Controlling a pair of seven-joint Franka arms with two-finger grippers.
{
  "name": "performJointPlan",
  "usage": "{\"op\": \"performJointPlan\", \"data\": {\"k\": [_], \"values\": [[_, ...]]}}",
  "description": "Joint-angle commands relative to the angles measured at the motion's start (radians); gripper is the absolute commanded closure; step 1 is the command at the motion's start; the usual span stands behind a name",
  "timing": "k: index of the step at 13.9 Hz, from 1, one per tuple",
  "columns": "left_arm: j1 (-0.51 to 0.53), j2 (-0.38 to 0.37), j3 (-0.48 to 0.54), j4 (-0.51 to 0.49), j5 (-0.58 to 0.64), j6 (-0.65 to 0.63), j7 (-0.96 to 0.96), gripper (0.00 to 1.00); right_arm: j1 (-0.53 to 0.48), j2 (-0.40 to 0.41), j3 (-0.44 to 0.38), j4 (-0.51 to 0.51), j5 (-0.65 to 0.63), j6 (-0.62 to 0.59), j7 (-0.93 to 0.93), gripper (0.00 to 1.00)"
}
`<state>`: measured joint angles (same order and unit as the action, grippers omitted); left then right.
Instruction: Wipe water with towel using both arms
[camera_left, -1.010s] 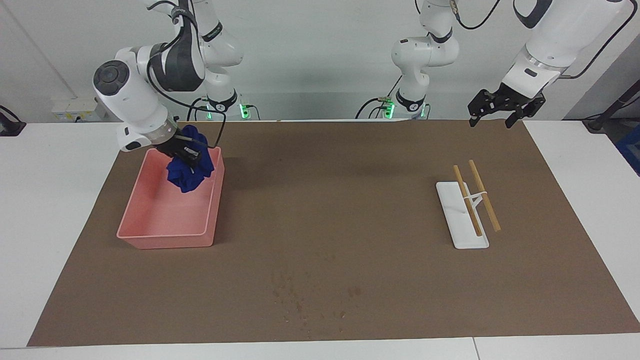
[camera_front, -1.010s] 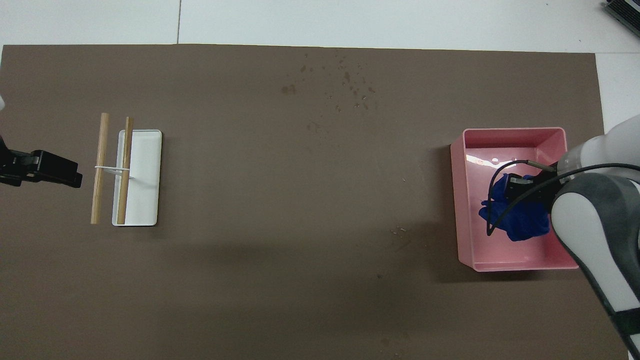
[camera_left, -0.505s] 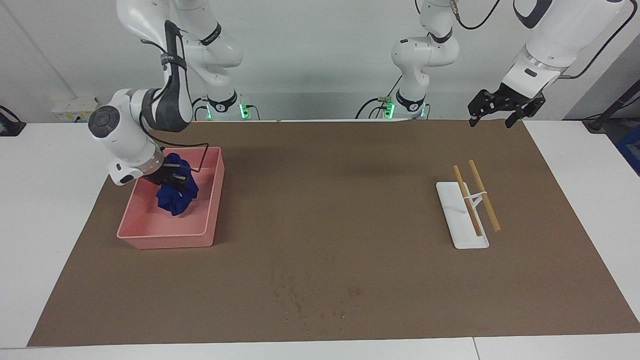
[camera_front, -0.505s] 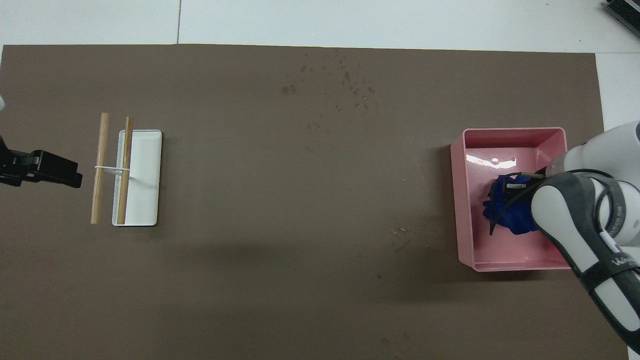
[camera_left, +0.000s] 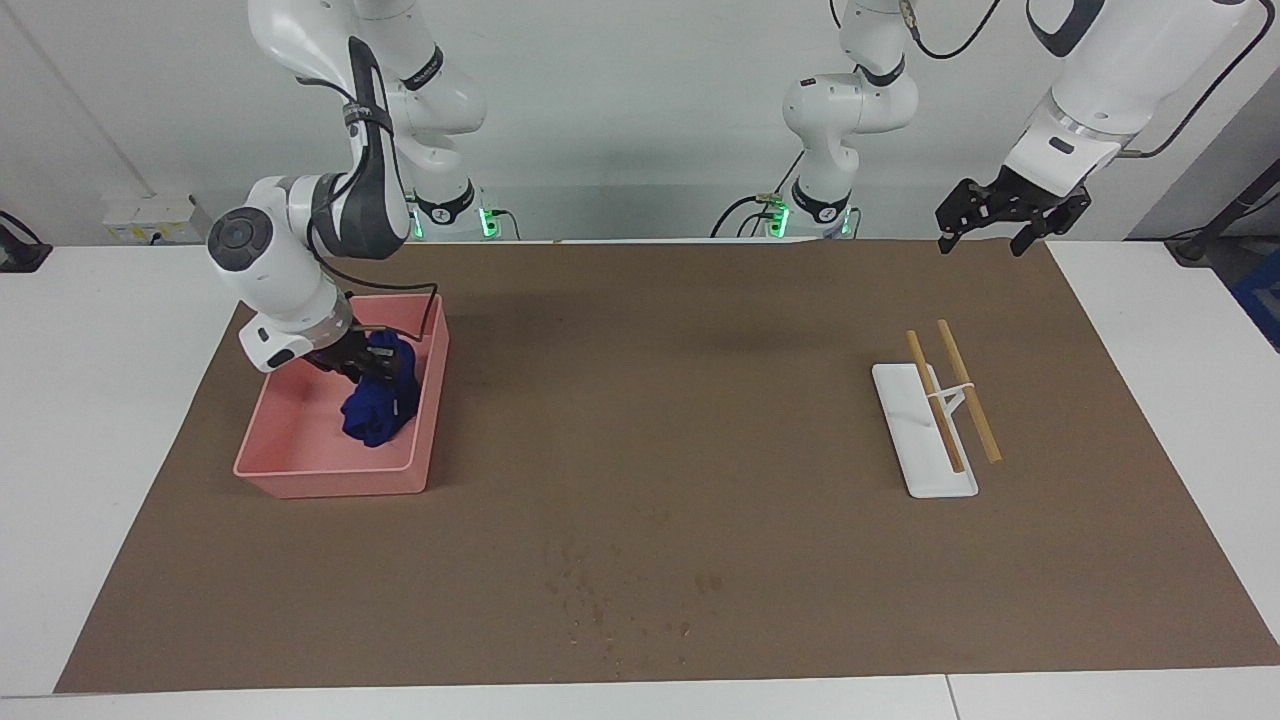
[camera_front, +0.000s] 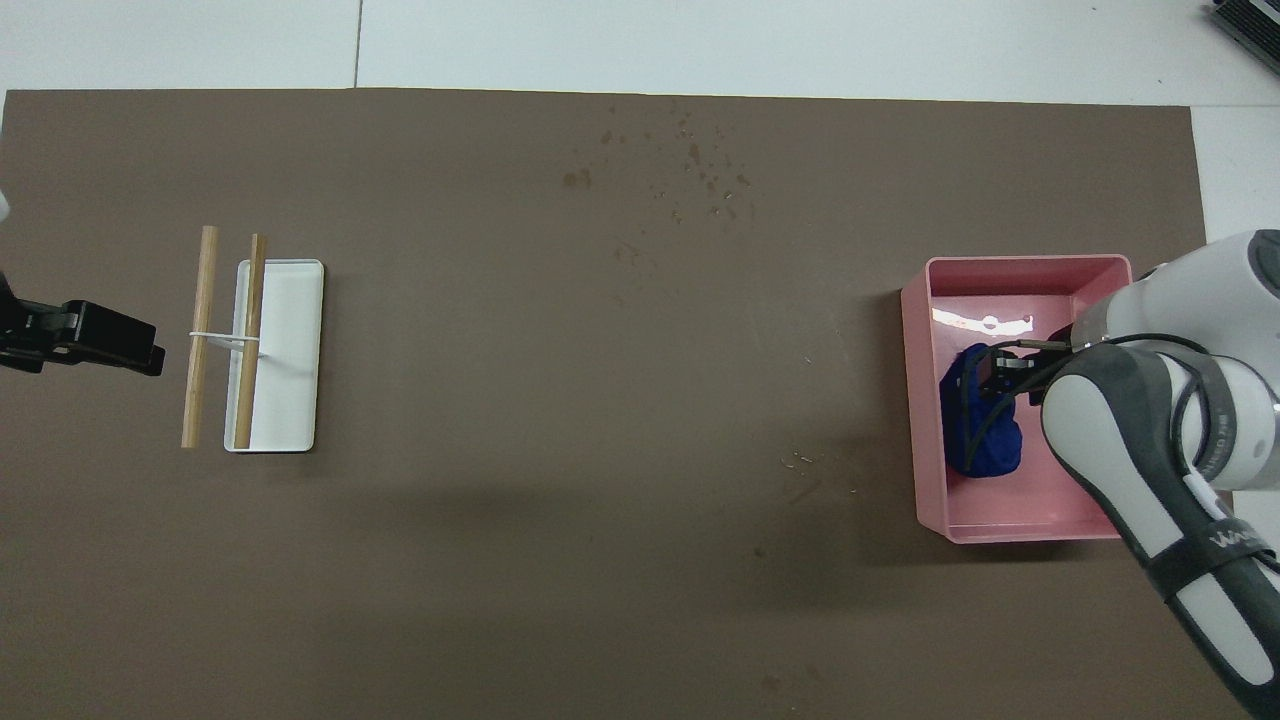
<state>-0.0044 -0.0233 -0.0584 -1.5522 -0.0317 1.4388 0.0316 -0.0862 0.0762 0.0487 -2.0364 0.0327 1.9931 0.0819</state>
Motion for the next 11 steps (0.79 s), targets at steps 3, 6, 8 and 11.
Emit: {"op": "performJointPlan", "data": {"k": [3,6,8,11], "values": [[0.004,-0.027,-0.001,-0.029,0.012,-0.003,0.008,0.00,0.043,-0.052,0.008,0.198,-0.056,-0.157,0.004,0.00],[0.004,-0.029,-0.001,-0.029,0.012,-0.003,0.008,0.00,0.045,-0.044,0.010,0.382,-0.077,-0.287,0.004,0.00],[0.004,-0.029,-0.001,-0.029,0.012,-0.003,0.008,0.00,0.040,-0.039,0.010,0.468,-0.097,-0.341,0.003,0.00],[0.004,-0.029,-0.001,-0.029,0.012,-0.003,0.008,0.00,0.028,-0.079,-0.001,0.484,-0.073,-0.388,-0.004,0.00]]}}
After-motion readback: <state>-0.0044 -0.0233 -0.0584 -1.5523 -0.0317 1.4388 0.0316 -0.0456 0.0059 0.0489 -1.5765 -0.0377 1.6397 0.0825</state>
